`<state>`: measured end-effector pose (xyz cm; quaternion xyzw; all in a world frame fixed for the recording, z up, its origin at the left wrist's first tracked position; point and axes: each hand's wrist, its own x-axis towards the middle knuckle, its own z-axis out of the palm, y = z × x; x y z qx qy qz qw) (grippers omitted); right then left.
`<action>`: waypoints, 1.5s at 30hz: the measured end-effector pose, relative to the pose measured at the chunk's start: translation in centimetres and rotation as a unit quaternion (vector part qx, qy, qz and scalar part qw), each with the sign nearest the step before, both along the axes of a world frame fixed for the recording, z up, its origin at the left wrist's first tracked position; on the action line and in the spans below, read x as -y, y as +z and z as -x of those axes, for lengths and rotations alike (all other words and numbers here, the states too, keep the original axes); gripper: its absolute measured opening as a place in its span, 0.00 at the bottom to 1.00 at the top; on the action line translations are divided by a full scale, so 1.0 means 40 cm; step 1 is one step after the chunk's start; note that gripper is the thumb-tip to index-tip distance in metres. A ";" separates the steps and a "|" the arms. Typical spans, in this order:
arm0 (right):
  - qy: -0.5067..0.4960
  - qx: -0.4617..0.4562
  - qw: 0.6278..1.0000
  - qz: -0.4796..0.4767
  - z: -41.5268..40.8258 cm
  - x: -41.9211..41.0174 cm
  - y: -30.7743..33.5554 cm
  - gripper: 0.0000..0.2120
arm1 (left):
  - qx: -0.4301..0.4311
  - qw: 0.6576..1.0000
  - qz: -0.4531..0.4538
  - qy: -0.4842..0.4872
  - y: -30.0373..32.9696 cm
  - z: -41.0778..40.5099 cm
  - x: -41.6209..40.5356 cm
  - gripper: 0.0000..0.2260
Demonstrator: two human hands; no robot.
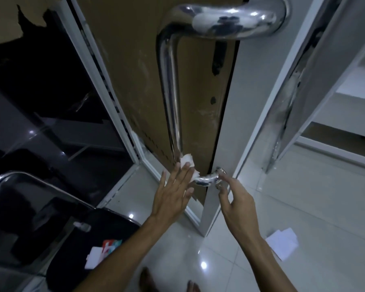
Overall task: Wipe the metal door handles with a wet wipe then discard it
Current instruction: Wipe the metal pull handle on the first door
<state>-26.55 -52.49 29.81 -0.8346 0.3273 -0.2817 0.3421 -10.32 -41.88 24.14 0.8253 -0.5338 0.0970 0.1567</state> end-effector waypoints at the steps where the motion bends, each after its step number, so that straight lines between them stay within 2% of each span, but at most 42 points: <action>1: -0.006 0.007 1.000 0.005 0.002 -0.003 -0.014 0.16 | -0.002 1.000 -0.003 -0.014 0.004 0.010 0.002 0.24; 6: -0.023 0.018 0.997 0.070 -0.013 -0.018 -0.067 0.22 | 0.010 0.997 -0.029 -0.069 0.027 0.070 0.054 0.23; 12: 0.003 -0.009 0.996 0.085 -0.011 -0.022 -0.107 0.28 | 0.038 0.995 -0.042 -0.079 0.043 0.031 0.010 0.25; 14: 0.003 -0.016 0.997 0.069 -0.005 -0.023 -0.116 0.27 | 0.030 0.996 -0.038 -0.072 0.050 0.024 -0.005 0.25; 19: -0.023 0.004 0.998 0.049 0.003 -0.028 -0.115 0.23 | -0.061 0.995 -0.009 -0.083 0.076 0.088 0.072 0.22; 22: -0.045 0.052 0.997 0.027 -0.004 -0.030 -0.104 0.18 | -0.083 0.994 -0.019 -0.065 0.094 0.120 0.119 0.26; 26: -0.085 0.103 0.991 -0.011 -0.020 -0.035 -0.088 0.19 | -0.047 0.993 -0.030 -0.103 0.089 0.097 0.094 0.23; 29: -0.086 0.099 0.991 -0.028 -0.029 -0.049 -0.087 0.21 | -0.027 0.989 -0.026 -0.141 0.085 0.056 0.050 0.22; 33: -0.075 0.075 0.994 -0.031 -0.043 -0.089 -0.094 0.23 | -0.026 0.989 -0.026 -0.142 0.077 0.021 0.012 0.23; 36: -0.101 0.108 0.985 -0.085 -0.054 -0.127 -0.093 0.21 | -0.042 0.986 -0.031 -0.157 0.078 0.045 0.037 0.23; 41: -0.154 0.155 0.961 -0.171 -0.084 -0.163 -0.068 0.24 | 0.035 0.975 -0.083 -0.201 0.088 0.061 0.075 0.25; 43: -0.159 0.173 0.951 -0.203 -0.109 -0.172 -0.052 0.25 | -0.004 0.966 -0.073 -0.249 0.093 0.027 0.069 0.25; 45: -0.159 0.182 0.943 -0.227 -0.144 -0.185 -0.041 0.25 | -0.146 0.941 -0.049 -0.300 0.116 -0.009 0.060 0.22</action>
